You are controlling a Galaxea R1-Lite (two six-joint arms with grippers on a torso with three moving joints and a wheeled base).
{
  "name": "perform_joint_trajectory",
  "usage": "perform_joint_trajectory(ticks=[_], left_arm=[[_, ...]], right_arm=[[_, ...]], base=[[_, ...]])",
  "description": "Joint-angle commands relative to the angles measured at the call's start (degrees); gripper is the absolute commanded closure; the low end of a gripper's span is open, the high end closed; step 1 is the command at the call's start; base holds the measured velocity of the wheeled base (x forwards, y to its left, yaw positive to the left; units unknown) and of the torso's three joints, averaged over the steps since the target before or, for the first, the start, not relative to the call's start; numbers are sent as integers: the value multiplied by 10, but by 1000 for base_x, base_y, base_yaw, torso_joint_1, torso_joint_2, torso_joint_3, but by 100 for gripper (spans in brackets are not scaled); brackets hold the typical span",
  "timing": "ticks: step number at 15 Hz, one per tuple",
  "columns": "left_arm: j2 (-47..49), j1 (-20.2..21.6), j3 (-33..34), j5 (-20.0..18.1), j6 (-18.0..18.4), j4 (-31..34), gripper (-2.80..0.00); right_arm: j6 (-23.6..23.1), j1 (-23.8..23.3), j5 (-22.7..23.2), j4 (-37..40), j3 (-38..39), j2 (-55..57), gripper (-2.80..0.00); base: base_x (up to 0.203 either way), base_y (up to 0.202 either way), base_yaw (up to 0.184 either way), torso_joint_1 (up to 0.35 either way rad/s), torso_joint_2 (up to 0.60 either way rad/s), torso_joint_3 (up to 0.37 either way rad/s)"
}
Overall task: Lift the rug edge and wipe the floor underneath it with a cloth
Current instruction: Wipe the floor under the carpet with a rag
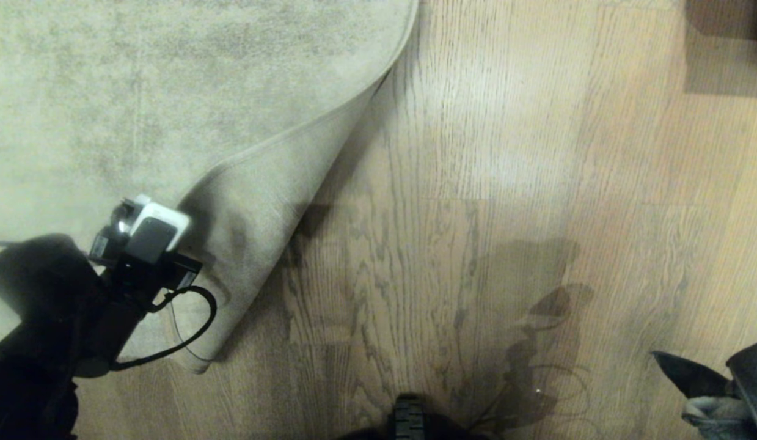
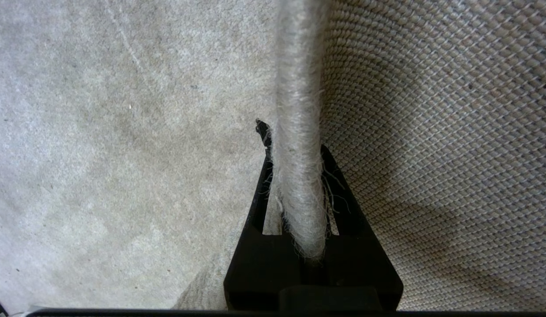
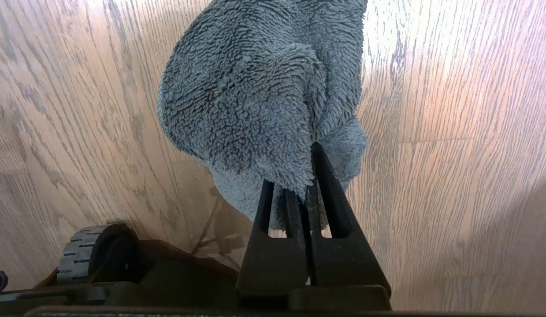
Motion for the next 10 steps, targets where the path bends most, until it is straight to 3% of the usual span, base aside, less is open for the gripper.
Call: perform_joint_trajectory(ticks=[1, 10], left_arm=[[-8, 0, 4, 1, 2, -4, 0], [-16, 0, 23, 1, 1, -4, 0]], right_arm=[[0, 0, 0, 0, 0, 0, 0], [-6, 0, 2, 0, 0, 0, 0]], base=[[0, 0, 0, 0, 0, 0], [0, 0, 0, 0, 0, 0]])
